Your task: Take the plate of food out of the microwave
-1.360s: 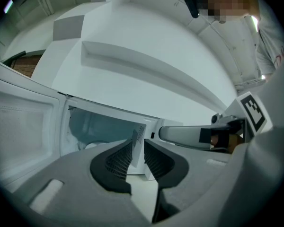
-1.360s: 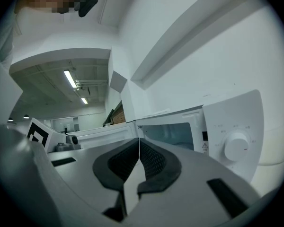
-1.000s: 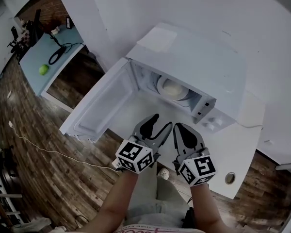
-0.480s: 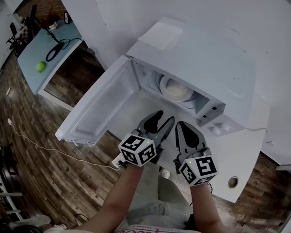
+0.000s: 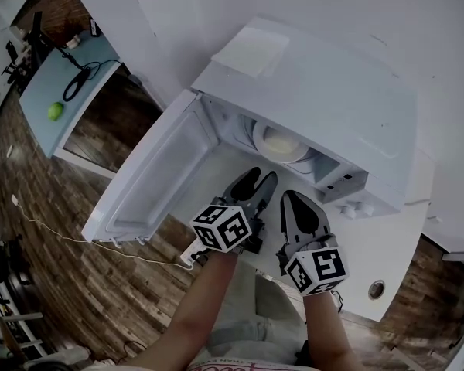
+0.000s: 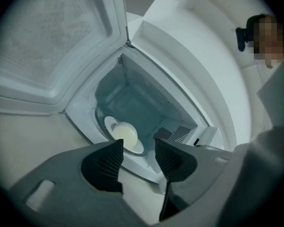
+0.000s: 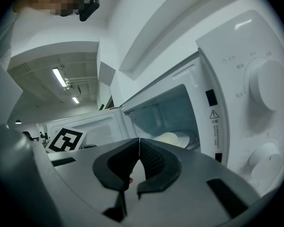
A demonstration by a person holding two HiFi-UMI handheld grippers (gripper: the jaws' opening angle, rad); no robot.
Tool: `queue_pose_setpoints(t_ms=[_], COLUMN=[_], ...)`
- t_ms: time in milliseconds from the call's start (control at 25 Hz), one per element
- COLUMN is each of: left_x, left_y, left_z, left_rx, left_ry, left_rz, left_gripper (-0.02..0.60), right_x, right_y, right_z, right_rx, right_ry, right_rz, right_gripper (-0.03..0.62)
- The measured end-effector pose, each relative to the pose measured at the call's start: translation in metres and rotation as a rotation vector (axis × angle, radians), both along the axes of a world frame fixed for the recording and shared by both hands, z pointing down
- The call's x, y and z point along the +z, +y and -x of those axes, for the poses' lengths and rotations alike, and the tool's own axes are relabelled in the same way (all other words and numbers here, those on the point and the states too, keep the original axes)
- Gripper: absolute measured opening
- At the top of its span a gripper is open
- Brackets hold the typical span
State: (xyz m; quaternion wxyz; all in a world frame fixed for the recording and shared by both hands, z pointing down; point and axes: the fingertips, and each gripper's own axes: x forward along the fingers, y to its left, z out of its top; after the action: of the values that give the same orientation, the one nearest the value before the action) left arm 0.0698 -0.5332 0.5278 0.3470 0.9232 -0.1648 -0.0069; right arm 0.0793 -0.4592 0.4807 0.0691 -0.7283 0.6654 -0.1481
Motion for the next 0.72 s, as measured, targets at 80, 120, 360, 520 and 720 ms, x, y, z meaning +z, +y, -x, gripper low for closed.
queue_pose_setpoints(t_ms=[80,120,360,520,720], left_x=[0.006,0.008,0.023,0.030,0.036], left_y=[-0.007,-0.012,-0.032,-0.040,-0.048], left_z=[-0.003,-0.004,-0.015,-0.024,-0.031], left_rx=[-0.013,-0.022,-0.069,-0.083,-0.110], left_ry=[0.008,0.008,-0.020,-0.053,-0.145], left_rz=[0.042,0.063,0.194,0.267,0.332], left_gripper=[0.216,0.216,0.215,0.215,0.216], right_x=[0.003,0.004,0.010,0.011,0.005], right_y=[-0.003,-0.005,-0.018,-0.026,-0.033], right_z=[-0.001,-0.002,-0.010,-0.013,-0.016], right_rx=[0.006,0.008,0.028,0.035,0.041], right_ry=[-0.002,-0.002,-0.008,-0.008,0.000], right_rz=[0.007,0.010,0.027,0.028,0.025], right_gripper=[0.014,0.014,0.014,0.014,0.014])
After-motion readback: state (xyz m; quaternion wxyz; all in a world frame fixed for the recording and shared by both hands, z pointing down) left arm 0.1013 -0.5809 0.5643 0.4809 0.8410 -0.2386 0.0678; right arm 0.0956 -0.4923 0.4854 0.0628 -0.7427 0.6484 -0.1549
